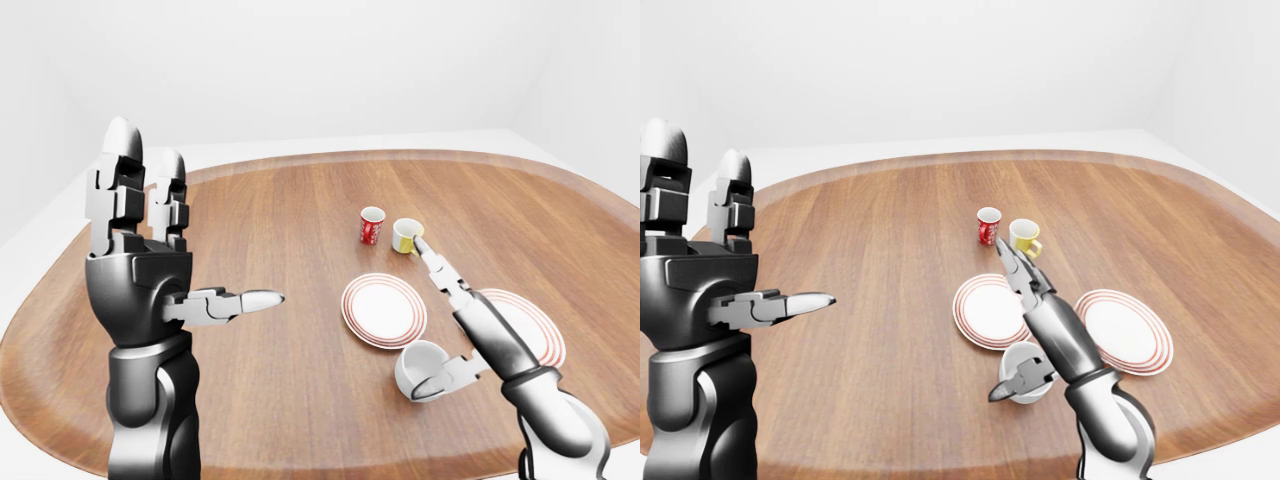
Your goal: Put the white mug on the left plate.
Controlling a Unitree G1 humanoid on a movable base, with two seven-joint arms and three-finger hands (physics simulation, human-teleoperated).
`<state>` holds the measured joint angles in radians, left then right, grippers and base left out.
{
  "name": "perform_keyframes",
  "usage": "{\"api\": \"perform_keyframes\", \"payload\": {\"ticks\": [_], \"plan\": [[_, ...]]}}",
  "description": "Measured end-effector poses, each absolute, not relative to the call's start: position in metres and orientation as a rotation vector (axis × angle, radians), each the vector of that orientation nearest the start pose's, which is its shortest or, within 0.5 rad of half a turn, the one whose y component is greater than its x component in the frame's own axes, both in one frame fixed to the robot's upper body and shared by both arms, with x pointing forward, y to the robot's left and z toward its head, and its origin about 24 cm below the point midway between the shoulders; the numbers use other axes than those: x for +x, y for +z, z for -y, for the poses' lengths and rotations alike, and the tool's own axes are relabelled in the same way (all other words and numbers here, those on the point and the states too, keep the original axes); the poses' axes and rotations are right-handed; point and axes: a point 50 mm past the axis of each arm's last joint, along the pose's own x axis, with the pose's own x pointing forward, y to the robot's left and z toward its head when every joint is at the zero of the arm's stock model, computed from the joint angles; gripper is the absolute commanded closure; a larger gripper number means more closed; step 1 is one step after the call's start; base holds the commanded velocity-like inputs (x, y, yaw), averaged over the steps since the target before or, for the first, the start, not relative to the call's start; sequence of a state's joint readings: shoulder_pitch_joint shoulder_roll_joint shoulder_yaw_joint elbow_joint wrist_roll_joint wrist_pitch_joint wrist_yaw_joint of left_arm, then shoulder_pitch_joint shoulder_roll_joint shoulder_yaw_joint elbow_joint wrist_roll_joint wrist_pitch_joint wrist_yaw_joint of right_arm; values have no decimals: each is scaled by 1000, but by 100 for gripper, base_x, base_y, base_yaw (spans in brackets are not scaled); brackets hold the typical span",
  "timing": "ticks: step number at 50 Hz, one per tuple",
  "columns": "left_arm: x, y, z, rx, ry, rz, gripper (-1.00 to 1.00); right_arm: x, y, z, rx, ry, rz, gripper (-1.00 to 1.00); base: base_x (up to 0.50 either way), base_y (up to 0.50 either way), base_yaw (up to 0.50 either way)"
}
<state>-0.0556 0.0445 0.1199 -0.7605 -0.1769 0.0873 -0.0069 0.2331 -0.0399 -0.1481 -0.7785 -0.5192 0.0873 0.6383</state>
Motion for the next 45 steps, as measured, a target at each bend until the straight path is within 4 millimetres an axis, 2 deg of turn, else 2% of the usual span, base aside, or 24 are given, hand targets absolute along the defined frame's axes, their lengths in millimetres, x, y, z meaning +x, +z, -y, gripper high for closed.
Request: {"api": "perform_keyframes", "payload": {"ticks": [20,45], "plan": [[203,210,-169,-84,2,729,-89,177,129,168,-811,314,72,-100,0,0,0],[202,211,-169,-84,1,736,-89,176,118,175,-916,259,-41,-100,0,0,0]]}}
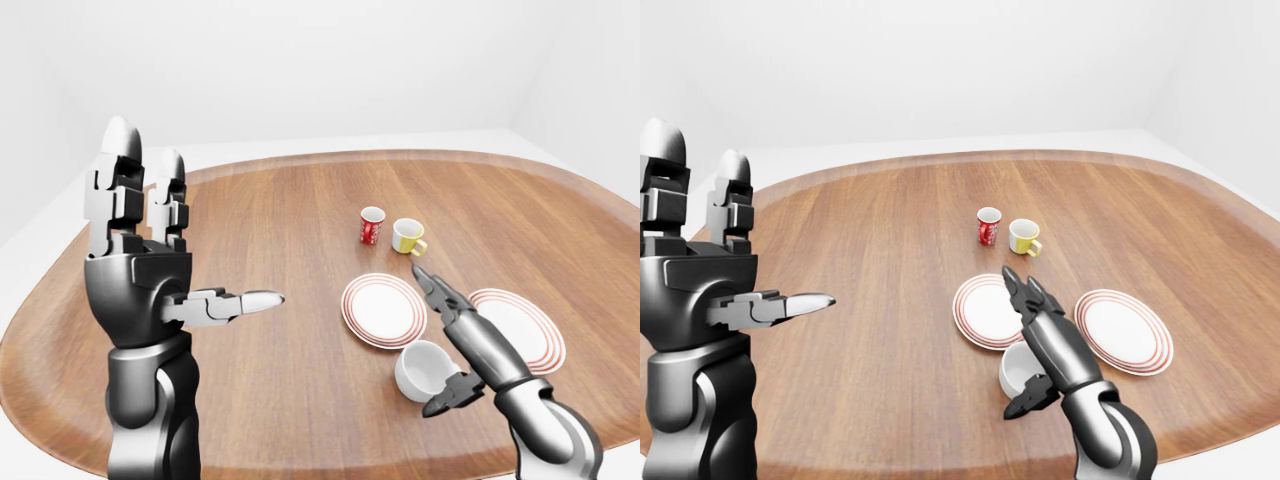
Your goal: Put the white mug on the left plate.
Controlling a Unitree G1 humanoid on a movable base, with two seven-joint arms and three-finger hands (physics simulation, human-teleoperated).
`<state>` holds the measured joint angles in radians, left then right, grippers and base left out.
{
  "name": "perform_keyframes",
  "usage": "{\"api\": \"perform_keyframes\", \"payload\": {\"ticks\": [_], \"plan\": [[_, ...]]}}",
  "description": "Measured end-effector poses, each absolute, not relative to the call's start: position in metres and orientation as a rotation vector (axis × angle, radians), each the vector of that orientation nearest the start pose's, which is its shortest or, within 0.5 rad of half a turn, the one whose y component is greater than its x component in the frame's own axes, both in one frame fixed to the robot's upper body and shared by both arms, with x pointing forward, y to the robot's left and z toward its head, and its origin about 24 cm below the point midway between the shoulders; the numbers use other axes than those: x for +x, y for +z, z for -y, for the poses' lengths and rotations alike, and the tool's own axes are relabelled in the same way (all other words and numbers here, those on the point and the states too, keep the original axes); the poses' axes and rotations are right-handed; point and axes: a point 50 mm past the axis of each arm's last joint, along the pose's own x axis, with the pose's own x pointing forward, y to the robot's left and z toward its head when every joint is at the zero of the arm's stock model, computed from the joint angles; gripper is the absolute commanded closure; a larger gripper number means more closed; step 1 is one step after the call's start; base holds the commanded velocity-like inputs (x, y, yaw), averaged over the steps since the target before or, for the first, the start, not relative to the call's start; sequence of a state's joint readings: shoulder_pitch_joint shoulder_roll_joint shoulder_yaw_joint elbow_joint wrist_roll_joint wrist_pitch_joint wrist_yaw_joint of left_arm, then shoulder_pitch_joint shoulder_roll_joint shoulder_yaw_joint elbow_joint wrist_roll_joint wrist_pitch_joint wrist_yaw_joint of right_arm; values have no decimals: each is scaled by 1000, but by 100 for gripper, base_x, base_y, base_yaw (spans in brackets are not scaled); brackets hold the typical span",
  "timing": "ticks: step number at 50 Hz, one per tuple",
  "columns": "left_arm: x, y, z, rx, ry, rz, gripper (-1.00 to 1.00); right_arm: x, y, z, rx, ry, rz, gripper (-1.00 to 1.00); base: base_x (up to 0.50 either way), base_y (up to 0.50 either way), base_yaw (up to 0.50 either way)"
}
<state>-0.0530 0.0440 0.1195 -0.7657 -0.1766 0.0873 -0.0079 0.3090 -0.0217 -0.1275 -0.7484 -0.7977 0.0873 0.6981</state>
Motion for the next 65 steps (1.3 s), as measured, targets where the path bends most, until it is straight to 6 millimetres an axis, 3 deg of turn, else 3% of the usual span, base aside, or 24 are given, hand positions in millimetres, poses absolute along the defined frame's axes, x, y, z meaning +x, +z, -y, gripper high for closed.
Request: {"api": "perform_keyframes", "payload": {"ticks": [65], "plan": [[202,209,-168,-85,-1,725,-90,189,79,178,-1129,177,-202,-100,0,0,0]]}}
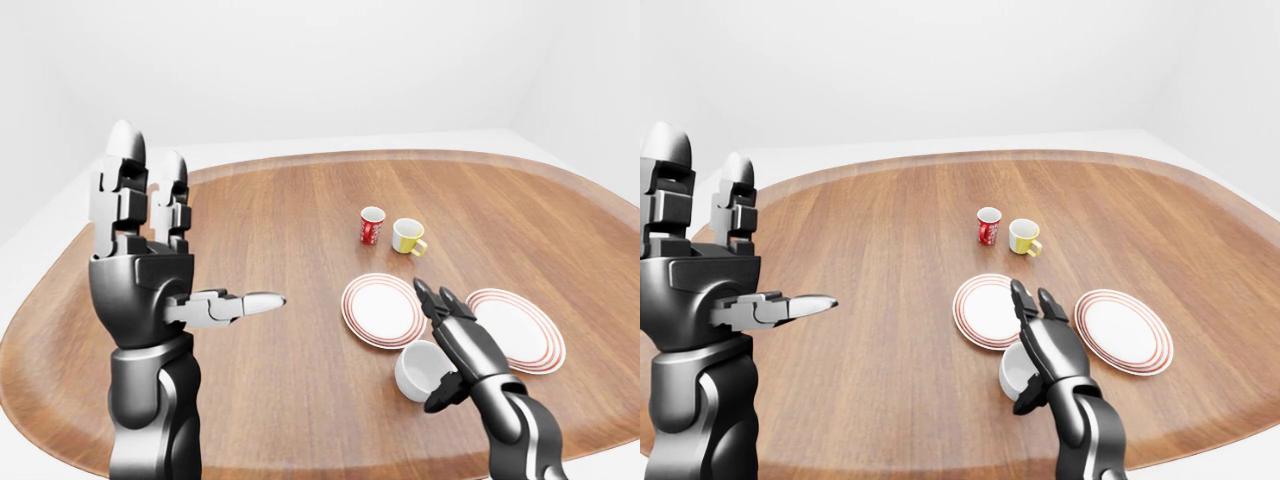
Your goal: Put the white mug on the left plate.
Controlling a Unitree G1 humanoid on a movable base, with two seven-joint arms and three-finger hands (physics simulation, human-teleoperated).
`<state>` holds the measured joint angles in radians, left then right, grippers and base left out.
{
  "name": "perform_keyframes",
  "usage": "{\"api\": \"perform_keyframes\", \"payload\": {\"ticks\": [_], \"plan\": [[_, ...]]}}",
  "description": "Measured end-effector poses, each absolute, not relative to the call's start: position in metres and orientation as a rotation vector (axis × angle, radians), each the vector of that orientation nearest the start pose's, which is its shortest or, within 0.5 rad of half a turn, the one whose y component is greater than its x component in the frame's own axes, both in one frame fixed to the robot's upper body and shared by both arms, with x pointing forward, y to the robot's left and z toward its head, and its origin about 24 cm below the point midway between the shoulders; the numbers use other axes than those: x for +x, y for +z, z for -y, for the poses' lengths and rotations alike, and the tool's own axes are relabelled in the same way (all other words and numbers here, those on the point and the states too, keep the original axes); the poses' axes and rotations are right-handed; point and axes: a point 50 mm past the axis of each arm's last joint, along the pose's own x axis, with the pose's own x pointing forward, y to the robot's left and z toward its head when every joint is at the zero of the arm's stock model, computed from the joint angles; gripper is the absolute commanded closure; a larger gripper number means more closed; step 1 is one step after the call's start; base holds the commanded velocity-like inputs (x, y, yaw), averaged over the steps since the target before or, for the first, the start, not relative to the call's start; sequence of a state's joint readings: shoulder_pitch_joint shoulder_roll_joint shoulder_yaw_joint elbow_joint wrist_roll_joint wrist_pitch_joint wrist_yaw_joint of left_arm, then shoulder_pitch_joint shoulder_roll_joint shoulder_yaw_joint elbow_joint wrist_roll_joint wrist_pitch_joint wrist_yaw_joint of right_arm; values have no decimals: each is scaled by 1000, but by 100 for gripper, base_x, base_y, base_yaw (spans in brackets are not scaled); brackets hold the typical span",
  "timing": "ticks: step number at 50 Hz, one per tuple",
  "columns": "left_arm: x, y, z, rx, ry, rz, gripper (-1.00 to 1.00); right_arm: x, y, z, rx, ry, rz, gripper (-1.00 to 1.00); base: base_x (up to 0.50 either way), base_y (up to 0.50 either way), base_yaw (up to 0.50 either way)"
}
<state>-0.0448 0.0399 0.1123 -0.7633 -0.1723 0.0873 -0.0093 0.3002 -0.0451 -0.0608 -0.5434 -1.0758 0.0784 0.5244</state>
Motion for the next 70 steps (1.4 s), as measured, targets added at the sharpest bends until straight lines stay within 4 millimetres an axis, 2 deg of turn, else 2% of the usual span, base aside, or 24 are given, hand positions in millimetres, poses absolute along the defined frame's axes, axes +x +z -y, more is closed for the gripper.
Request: {"api": "perform_keyframes", "payload": {"ticks": [70], "plan": [[201,208,-167,-79,-3,717,-89,202,36,176,-1225,239,-272,-100,0,0,0]]}}
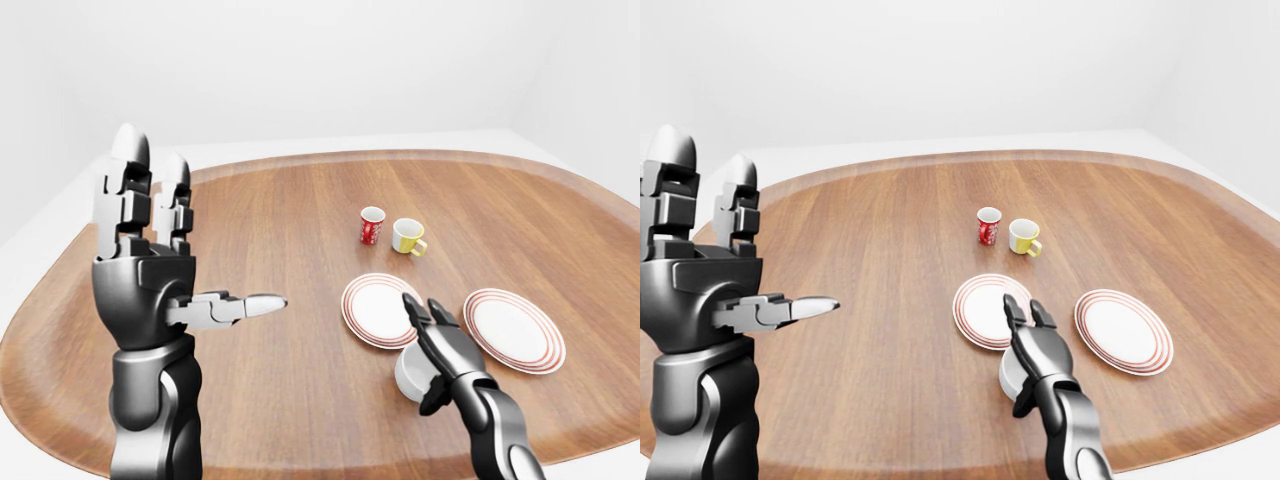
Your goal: Put the white mug on the left plate.
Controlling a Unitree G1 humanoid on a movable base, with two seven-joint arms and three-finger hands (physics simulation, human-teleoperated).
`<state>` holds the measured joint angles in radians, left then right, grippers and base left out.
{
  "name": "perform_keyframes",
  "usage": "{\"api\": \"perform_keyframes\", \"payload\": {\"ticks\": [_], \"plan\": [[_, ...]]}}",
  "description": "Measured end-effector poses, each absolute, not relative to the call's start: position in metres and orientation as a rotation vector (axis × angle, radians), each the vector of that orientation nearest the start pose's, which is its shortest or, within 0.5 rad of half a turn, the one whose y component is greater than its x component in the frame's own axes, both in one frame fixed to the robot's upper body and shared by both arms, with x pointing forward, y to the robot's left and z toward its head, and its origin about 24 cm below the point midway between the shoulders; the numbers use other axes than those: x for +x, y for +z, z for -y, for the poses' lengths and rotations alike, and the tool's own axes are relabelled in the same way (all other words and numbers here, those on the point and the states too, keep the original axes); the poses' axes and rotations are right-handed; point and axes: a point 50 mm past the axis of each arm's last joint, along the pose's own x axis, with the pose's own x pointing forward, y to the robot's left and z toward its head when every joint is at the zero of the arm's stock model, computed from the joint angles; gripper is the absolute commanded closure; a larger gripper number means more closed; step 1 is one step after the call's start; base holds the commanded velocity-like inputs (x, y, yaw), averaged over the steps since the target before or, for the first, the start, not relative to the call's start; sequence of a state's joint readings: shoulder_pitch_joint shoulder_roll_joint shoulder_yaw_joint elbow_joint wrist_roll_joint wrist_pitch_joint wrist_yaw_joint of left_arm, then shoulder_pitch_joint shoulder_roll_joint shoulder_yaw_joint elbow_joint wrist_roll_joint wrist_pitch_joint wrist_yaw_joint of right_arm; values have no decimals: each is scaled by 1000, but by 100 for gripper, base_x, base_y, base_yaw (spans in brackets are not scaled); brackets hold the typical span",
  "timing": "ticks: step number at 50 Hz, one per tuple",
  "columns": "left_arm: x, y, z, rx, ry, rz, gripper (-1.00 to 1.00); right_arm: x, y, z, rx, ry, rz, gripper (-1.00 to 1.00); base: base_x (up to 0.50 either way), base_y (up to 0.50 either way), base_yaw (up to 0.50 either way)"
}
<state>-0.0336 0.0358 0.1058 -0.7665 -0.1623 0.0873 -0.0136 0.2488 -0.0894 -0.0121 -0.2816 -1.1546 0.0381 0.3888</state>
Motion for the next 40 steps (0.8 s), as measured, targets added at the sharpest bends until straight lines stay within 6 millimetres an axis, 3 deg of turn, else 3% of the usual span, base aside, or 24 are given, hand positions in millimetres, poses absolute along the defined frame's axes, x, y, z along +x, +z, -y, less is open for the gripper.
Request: {"api": "perform_keyframes", "payload": {"ticks": [40], "plan": [[202,207,-167,-77,-2,716,-90,203,24,172,-1303,258,-275,-100,0,0,0]]}}
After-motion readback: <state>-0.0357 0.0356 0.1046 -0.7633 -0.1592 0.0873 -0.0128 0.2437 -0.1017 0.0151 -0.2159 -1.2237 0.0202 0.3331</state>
